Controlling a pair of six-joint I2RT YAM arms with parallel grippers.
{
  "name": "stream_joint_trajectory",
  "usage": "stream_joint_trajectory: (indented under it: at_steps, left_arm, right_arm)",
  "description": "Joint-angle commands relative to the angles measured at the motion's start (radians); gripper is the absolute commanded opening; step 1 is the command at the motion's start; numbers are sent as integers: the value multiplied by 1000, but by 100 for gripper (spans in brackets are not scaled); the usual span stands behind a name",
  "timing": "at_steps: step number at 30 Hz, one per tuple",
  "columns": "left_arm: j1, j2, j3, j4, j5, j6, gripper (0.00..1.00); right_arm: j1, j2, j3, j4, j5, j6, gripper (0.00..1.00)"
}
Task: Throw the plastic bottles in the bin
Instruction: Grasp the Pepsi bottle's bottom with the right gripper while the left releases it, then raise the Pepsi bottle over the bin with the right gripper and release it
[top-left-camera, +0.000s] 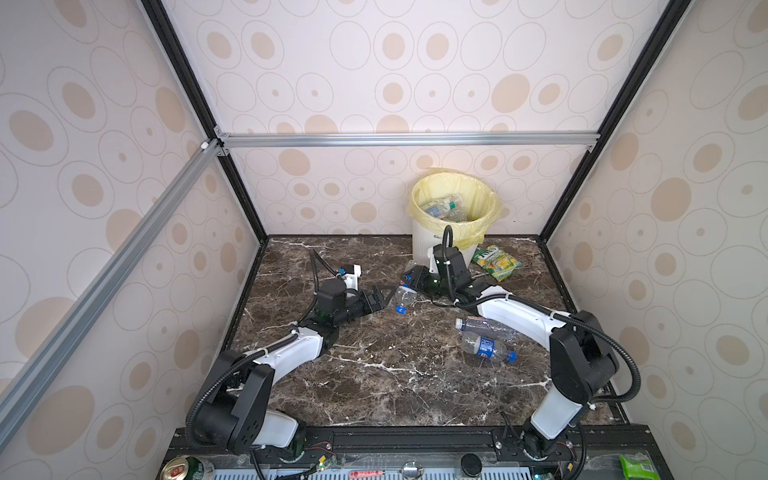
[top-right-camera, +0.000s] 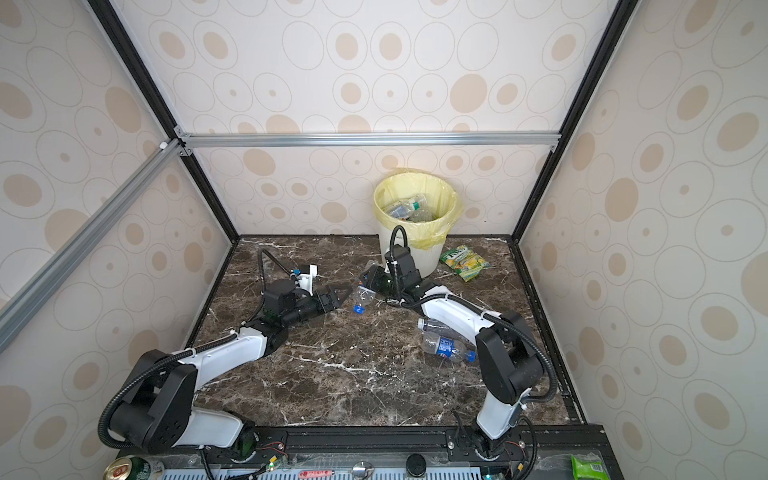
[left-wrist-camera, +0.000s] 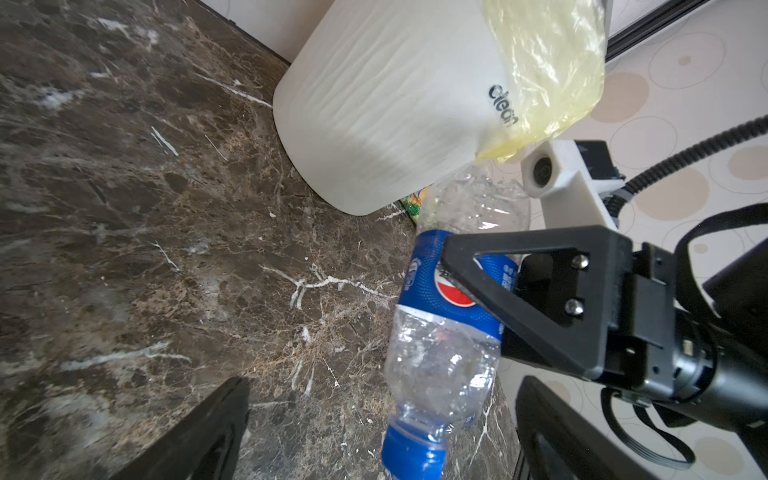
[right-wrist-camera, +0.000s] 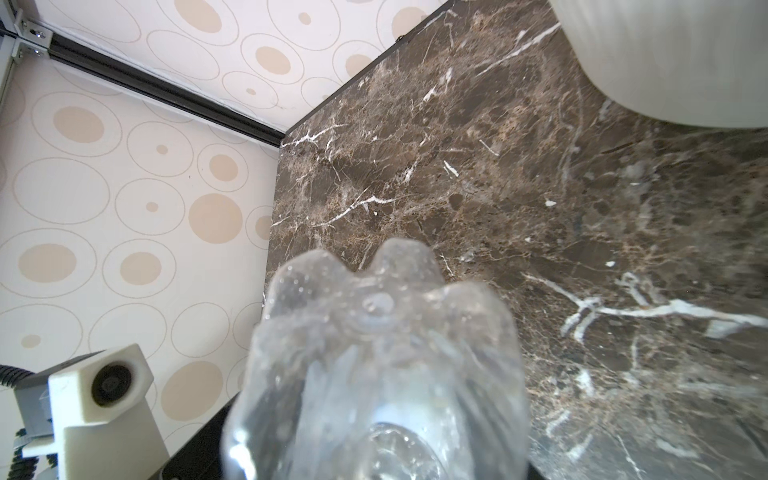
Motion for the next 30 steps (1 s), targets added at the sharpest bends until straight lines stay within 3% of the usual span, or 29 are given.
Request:
stream_joint_trajectory:
  at_steps: [1,8,14,24,30]
  left_arm:
    - [7,-40,50,-65,-51,63,99]
    - [2,-59,193,-150,-85,132,99]
    - [-47,-19,404,-258,-141,240,99]
    - [-236,195,827,-383,-224,430,99]
    - [-288,297,1004,-417,-243,478,99]
  right_arm:
    - [-18,-76,1,-81,60,-71,50]
    - [-53,-201,130,-278,167,-240,50]
    - [-126,-254,318,-386,234,-339,50]
    - [-260,-194,697,-448,280,-408,50]
    - [-314,-132,911,-476,288,-433,51]
